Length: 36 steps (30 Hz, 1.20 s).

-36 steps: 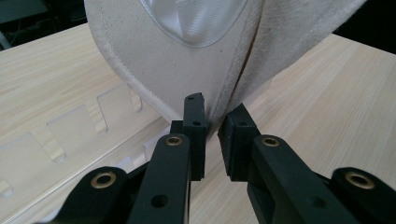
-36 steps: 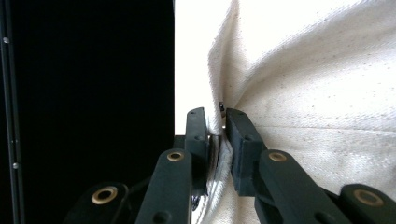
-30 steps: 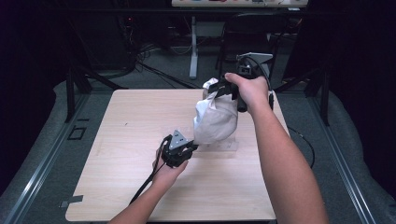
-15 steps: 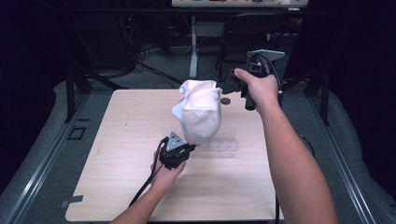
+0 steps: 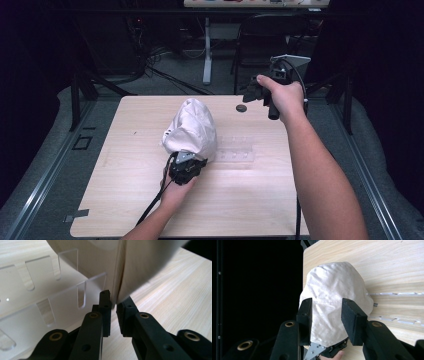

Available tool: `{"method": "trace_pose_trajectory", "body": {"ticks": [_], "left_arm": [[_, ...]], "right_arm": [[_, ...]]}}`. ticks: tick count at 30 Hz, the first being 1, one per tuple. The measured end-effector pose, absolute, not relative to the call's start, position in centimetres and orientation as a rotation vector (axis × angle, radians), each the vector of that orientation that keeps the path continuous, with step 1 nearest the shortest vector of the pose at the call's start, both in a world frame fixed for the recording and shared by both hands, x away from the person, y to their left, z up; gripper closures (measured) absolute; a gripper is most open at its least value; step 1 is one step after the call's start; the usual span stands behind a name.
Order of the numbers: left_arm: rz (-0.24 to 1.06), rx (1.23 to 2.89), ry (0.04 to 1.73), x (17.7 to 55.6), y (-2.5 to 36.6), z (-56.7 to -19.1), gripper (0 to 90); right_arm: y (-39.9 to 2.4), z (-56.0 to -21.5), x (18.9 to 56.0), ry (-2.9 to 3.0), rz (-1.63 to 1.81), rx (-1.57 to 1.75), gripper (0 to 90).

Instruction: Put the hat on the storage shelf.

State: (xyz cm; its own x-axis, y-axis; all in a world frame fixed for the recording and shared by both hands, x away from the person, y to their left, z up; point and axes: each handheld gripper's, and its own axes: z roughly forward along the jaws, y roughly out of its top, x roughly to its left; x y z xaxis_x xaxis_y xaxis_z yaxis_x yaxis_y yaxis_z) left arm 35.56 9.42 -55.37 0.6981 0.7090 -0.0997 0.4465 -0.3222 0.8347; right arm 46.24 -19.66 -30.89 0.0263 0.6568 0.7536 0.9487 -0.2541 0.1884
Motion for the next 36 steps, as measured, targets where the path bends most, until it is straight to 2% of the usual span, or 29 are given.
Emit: {"method": "trace_pose_trajectory", "body": {"ticks": [3, 4, 5, 6, 7, 15, 23, 27, 36], "left_arm": [[0.346, 1.996, 0.888, 35.4, 9.8, -55.7, 79.3], [0.294, 1.979, 0.965, 34.9, 9.6, -55.8, 79.3], [0.343, 2.021, 0.887, 35.3, 10.1, -55.9, 78.9], [0.331, 2.024, 0.891, 35.3, 10.2, -56.0, 77.5], [0.285, 1.998, 0.956, 34.9, 10.1, -56.2, 75.9], [0.335, 2.093, 0.911, 34.0, 11.2, -56.7, 66.4], [0.341, 2.135, 0.860, 32.2, 12.1, -56.4, 55.5], [0.344, 2.106, 0.867, 31.6, 12.9, -56.2, 51.4], [0.381, 2.039, 0.915, 31.3, 14.6, -56.2, 47.0]], "right_arm": [[-20.0, -30.9, 46.0, -1.646, -1.084, -1.944, 61.6], [-20.0, -31.0, 45.9, -1.657, -1.089, -1.949, 61.5], [-20.1, -31.0, 45.7, -1.687, -1.082, -1.961, 61.2], [-20.0, -31.0, 45.5, -1.731, -1.074, -1.975, 60.8], [-19.9, -31.1, 45.3, -1.755, -1.077, -1.981, 60.5], [-20.2, -32.5, 43.7, -1.871, -1.029, -1.984, 57.2], [-21.1, -35.1, 41.7, -1.980, -0.983, -2.005, 54.1], [-21.6, -36.6, 40.3, -2.012, -0.986, -1.987, 51.8], [-21.7, -40.9, 37.0, -2.206, -0.940, -1.991, 50.0]]}}
